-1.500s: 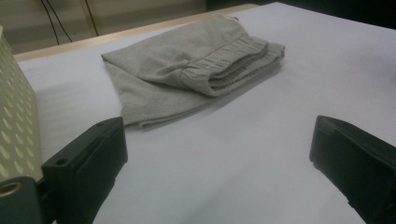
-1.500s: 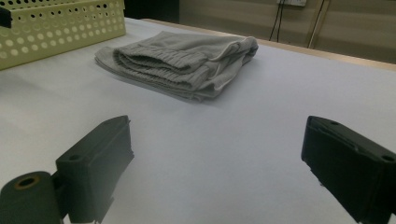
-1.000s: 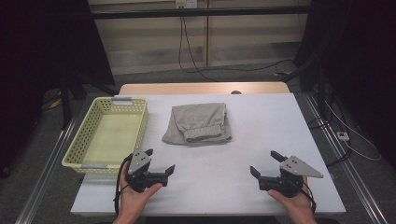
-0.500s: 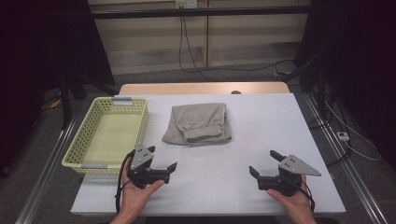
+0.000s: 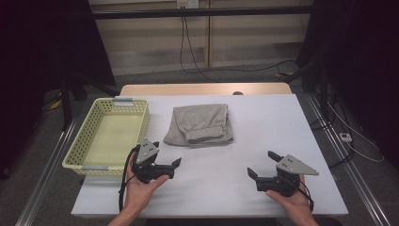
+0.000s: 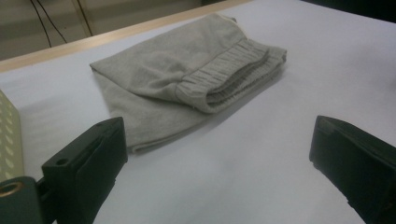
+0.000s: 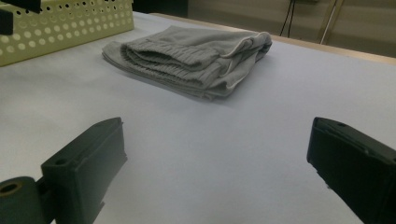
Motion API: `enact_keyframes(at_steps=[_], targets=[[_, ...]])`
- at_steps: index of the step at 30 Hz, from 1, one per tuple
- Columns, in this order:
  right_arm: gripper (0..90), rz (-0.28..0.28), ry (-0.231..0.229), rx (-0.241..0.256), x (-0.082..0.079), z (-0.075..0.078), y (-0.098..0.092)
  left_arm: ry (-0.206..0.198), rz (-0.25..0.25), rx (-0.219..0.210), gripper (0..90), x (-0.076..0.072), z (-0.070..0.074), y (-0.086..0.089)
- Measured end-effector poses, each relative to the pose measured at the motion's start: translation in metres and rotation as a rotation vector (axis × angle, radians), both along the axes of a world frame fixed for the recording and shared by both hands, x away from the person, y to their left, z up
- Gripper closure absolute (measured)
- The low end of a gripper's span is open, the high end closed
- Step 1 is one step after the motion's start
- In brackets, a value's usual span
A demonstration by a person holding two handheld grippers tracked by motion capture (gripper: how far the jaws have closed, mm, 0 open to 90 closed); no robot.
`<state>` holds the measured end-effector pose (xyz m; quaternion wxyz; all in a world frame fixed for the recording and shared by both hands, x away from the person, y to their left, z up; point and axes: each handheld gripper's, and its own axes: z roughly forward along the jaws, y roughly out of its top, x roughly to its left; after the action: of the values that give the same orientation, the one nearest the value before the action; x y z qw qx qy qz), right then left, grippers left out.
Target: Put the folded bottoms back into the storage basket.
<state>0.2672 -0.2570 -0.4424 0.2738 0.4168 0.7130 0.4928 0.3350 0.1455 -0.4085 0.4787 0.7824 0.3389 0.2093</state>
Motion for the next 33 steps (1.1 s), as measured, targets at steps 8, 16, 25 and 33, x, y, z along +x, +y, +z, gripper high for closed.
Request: enact_keyframes(at_steps=[8, 16, 25, 33], targets=[[3.7, -0.007, -0.007, -0.006, -0.003, 0.001, -0.001, 0.0, 0.018, 0.014, 4.5, 0.015, 0.004, -0.003], [3.7, -0.004, -0.005, -0.004, -0.006, 0.001, 0.0, -0.017, 0.023, 0.017, 4.6, 0.027, 0.014, -0.008], [2.4, -0.02, 0.002, 0.001, -0.007, 0.001, -0.002, 0.0, 0.015, 0.023, 6.4, 0.041, 0.017, -0.019], [2.5, -0.01, 0.001, -0.004, -0.007, 0.001, -0.001, 0.042, 0.028, 0.023, 6.3, 0.06, 0.016, -0.025]])
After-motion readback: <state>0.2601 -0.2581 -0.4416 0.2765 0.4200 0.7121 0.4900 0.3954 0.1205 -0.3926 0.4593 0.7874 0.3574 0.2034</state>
